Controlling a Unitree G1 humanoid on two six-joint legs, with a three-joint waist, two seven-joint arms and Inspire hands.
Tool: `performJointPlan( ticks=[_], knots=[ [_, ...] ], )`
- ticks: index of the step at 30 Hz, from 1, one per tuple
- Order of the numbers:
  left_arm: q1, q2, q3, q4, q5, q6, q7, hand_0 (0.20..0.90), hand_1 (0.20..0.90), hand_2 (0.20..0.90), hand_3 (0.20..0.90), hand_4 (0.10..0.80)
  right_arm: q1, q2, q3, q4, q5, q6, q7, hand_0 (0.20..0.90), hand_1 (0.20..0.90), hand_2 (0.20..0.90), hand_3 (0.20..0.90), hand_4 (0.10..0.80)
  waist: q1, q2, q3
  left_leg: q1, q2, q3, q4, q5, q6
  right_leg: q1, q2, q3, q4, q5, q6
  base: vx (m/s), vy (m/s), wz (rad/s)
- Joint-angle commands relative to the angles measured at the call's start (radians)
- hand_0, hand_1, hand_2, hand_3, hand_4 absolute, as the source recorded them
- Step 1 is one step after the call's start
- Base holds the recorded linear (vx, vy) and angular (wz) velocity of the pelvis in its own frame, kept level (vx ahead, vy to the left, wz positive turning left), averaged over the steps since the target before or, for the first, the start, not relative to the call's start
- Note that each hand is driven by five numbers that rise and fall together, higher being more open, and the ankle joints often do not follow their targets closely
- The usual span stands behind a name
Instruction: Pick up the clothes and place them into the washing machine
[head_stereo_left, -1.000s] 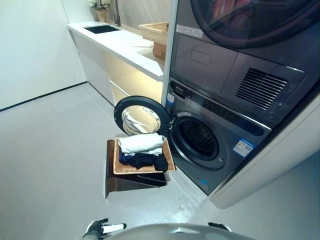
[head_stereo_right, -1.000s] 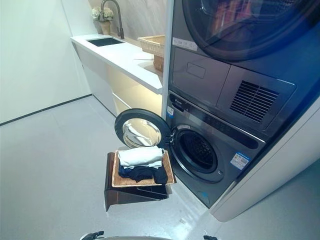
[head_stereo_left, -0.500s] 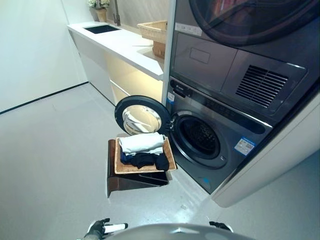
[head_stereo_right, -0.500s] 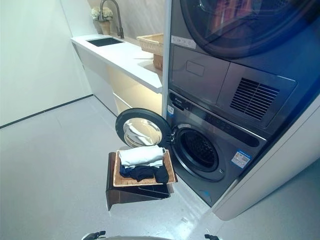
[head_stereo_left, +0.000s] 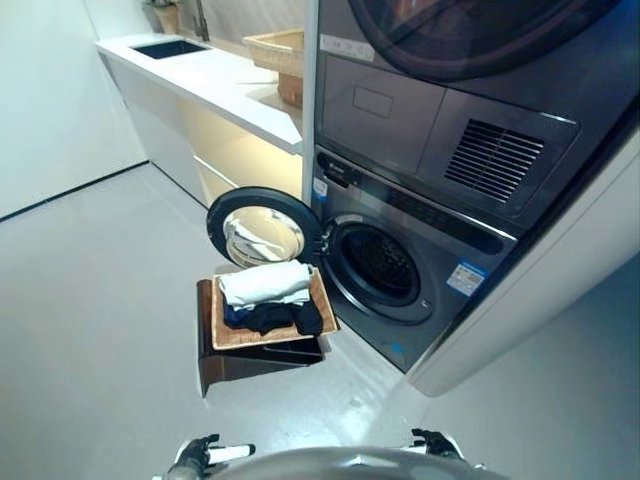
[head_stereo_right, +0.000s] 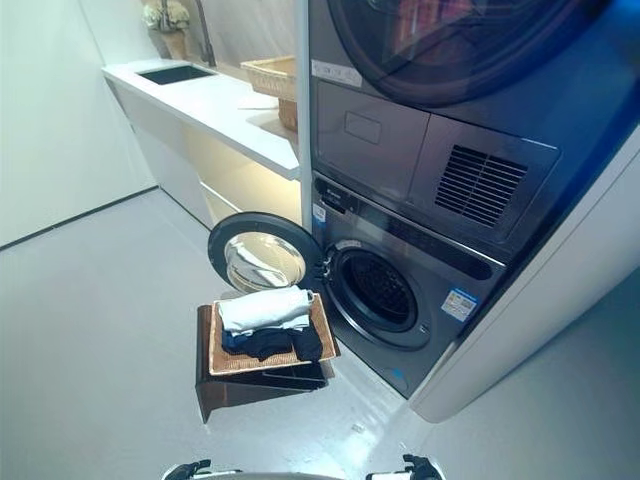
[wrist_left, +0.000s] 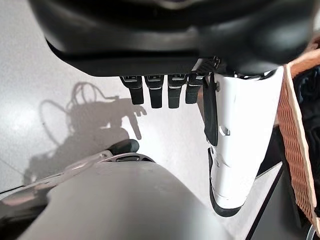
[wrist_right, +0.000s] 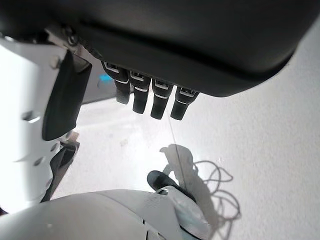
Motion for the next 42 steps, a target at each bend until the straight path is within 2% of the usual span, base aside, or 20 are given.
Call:
performJointPlan(
  ticks=[1,4,7,8,13,14,17,23,31,32,33,34,35,36,37,38,39,40,41,42],
  knots=[
    [-0.122,-0.05,0.013,0.003,-0.036,-0.02,0.018,0.9,0.9,0.9,0.9,0.8,-0.058,-0.079,0.008,0.023,-0.002,-0.004,-0.045,0.9,0.9,0.9,0.9,0.8,0.016,-0.028,0.094,-0.191,-0.024,-0.114,0.346,0.075,-0.002,0.091,0.045,0.001,-0.048,0.0,-0.019,-0.065,-0.142,0.09],
    [-0.12,-0.045,0.039,0.006,-0.079,-0.022,0.022,0.9,0.9,0.9,0.9,0.8,-0.062,-0.098,-0.012,0.019,0.019,-0.005,-0.057,0.9,0.9,0.9,0.9,0.8,0.016,-0.033,0.101,-0.28,-0.056,-0.115,0.291,0.072,0.008,0.072,0.039,-0.01,-0.03,-0.015,-0.016,0.037,-0.039,0.52],
    [-0.111,-0.039,0.051,0.011,-0.088,-0.021,0.024,0.9,0.9,0.9,0.9,0.8,-0.059,-0.11,-0.03,0.027,0.033,-0.002,-0.064,0.9,0.9,0.9,0.9,0.8,0.018,-0.021,0.094,-0.275,-0.046,-0.106,0.15,0.143,-0.005,0.087,0.048,-0.002,-0.044,-0.018,-0.01,0.142,0.103,0.17],
    [-0.108,-0.037,0.055,0.019,-0.091,-0.02,0.021,0.9,0.9,0.9,0.9,0.8,-0.054,-0.119,-0.047,0.04,0.047,-0.001,-0.068,0.9,0.9,0.9,0.9,0.8,0.019,-0.004,0.082,-0.281,-0.035,-0.106,0.002,0.188,-0.014,0.108,0.057,0.007,-0.056,-0.033,-0.004,0.2,0.195,0.09],
    [-0.108,-0.046,0.039,0.013,-0.095,-0.029,0.02,0.9,0.9,0.9,0.9,0.8,-0.044,-0.12,-0.067,0.075,0.064,0.007,-0.067,0.9,0.9,0.9,0.9,0.8,0.02,0.015,0.045,-0.239,-0.017,-0.082,-0.127,0.224,-0.017,0.168,0.04,0.011,-0.078,-0.081,0.016,0.232,0.253,-0.23],
    [-0.123,-0.043,0.027,0.008,-0.091,-0.031,0.019,0.9,0.9,0.9,0.9,0.8,-0.044,-0.115,-0.066,0.077,0.069,0.008,-0.065,0.9,0.9,0.9,0.9,0.8,0.022,0.007,0.029,-0.235,-0.03,-0.057,-0.096,0.215,-0.013,0.185,0.004,0.011,-0.086,-0.085,0.027,0.253,0.298,-0.37],
    [-0.126,-0.027,0.038,-0.01,-0.102,-0.037,0.022,0.9,0.9,0.9,0.9,0.8,-0.042,-0.086,-0.06,0.067,0.081,0.012,-0.052,0.9,0.9,0.9,0.9,0.8,0.035,-0.008,0.009,-0.227,-0.042,-0.024,-0.076,0.191,-0.002,0.19,-0.034,0.027,-0.104,-0.069,0.046,0.183,0.228,-0.3],
    [-0.14,-0.021,0.032,-0.002,-0.095,-0.036,0.03,0.9,0.9,0.9,0.9,0.8,-0.089,-0.053,0.002,0.012,0.052,0.003,-0.048,0.9,0.9,0.9,0.9,0.8,0.059,-0.03,0.002,-0.251,-0.055,-0.016,-0.075,0.173,0.014,0.166,-0.056,0.045,-0.151,-0.041,0.065,0.071,0.126,-0.16],
    [-0.144,-0.036,0.026,0.004,-0.09,-0.037,0.049,0.9,0.9,0.9,0.9,0.8,-0.134,-0.046,0.028,-0.054,0.054,-0.012,-0.061,0.9,0.9,0.9,0.9,0.8,0.091,-0.065,0.019,-0.368,-0.076,-0.018,0.155,0.048,0.034,0.2,-0.096,0.038,-0.175,-0.034,0.084,0.083,0.045,0.0],
    [-0.148,-0.031,0.025,0.003,-0.08,-0.036,0.052,0.9,0.9,0.9,0.9,0.8,-0.133,-0.047,0.024,-0.053,0.055,-0.012,-0.06,0.9,0.9,0.9,0.9,0.8,0.093,-0.064,0.017,-0.355,-0.081,-0.012,0.148,0.036,0.042,0.188,-0.101,0.035,-0.117,-0.017,0.094,0.241,0.181,0.12],
    [-0.154,-0.022,0.017,-0.002,-0.063,-0.033,0.049,0.9,0.9,0.9,0.9,0.8,-0.129,-0.051,0.018,-0.046,0.053,-0.01,-0.059,0.9,0.9,0.9,0.9,0.8,0.09,-0.052,0.021,-0.297,-0.098,-0.006,0.11,0.028,0.063,0.124,-0.104,0.023,0.055,0.076,0.111,0.19,0.149,0.11],
    [-0.154,-0.022,0.017,-0.002,-0.063,-0.033,0.049,0.9,0.9,0.9,0.9,0.8,-0.129,-0.051,0.018,-0.046,0.053,-0.01,-0.059,0.9,0.9,0.9,0.9,0.8,0.091,-0.051,0.019,-0.299,-0.097,-0.005,0.109,0.029,0.063,0.121,-0.103,0.023,0.055,0.077,0.11,0.139,0.133,-0.05],
    [-0.158,-0.011,0.013,-0.014,-0.056,-0.031,0.053,0.9,0.9,0.9,0.9,0.8,-0.132,-0.055,0.021,-0.053,0.051,-0.008,-0.06,0.9,0.9,0.9,0.9,0.8,0.082,-0.039,0.036,-0.266,-0.097,-0.007,0.081,0.042,0.069,0.055,-0.087,0.026,0.163,0.139,0.119,0.048,0.074,-0.08],
    [-0.163,-0.005,0.01,-0.02,-0.048,-0.031,0.053,0.9,0.9,0.9,0.9,0.8,-0.135,-0.055,0.023,-0.054,0.05,-0.007,-0.058,0.9,0.9,0.9,0.9,0.8,0.059,-0.019,0.057,-0.229,-0.092,-0.019,0.048,0.055,0.07,-0.005,-0.046,0.04,0.268,0.135,0.12,0.094,0.112,-0.1],
    [-0.165,-0.003,0.011,-0.021,-0.044,-0.029,0.052,0.9,0.9,0.9,0.9,0.8,-0.134,-0.055,0.022,-0.054,0.051,-0.007,-0.056,0.9,0.9,0.9,0.9,0.8,0.045,-0.002,0.067,-0.199,-0.089,-0.028,0.017,0.068,0.068,-0.042,-0.016,0.052,0.3,0.112,0.118,0.229,0.104,0.12],
    [-0.167,0.012,0.007,-0.013,-0.027,-0.03,0.051,0.9,0.9,0.9,0.9,0.8,-0.126,-0.057,0.034,-0.053,0.044,-0.005,-0.052,0.9,0.9,0.9,0.9,0.8,0.025,0.023,0.081,-0.131,-0.089,-0.038,-0.072,0.105,0.051,-0.072,0.005,0.064,0.177,0.026,0.09,0.27,0.046,0.18],
    [-0.168,0.014,0.008,-0.011,-0.025,-0.031,0.054,0.9,0.9,0.9,0.9,0.8,-0.125,-0.058,0.031,-0.05,0.042,-0.003,-0.052,0.9,0.9,0.9,0.9,0.8,0.029,0.03,0.078,-0.109,-0.082,-0.034,-0.094,0.104,0.043,-0.053,-0.041,0.036,0.07,0.026,0.093,0.225,0.008,0.21],
    [-0.168,0.014,0.008,-0.011,-0.025,-0.031,0.054,0.9,0.9,0.9,0.9,0.8,-0.125,-0.058,0.031,-0.05,0.042,-0.003,-0.052,0.9,0.9,0.9,0.9,0.8,0.029,0.03,0.077,-0.11,-0.081,-0.034,-0.094,0.104,0.043,-0.054,-0.04,0.036,0.068,0.028,0.092,0.175,-0.129,-0.02],
    [-0.176,0.019,0.013,-0.004,-0.036,-0.033,0.061,0.9,0.9,0.9,0.9,0.8,-0.132,-0.06,0.032,-0.051,0.031,0.002,-0.055,0.9,0.9,0.9,0.9,0.8,0.024,0.036,0.076,-0.078,-0.066,-0.032,-0.105,0.088,0.027,-0.109,-0.104,0.034,-0.101,0.103,0.103,0.11,-0.109,-0.05],
    [-0.176,0.018,0.013,-0.004,-0.036,-0.033,0.061,0.9,0.9,0.9,0.9,0.8,-0.132,-0.06,0.032,-0.051,0.031,0.002,-0.055,0.9,0.9,0.9,0.9,0.8,0.023,0.037,0.078,-0.076,-0.066,-0.033,-0.105,0.087,0.027,-0.105,-0.104,0.033,-0.102,0.103,0.103,0.211,-0.233,-0.11]
  ],
)
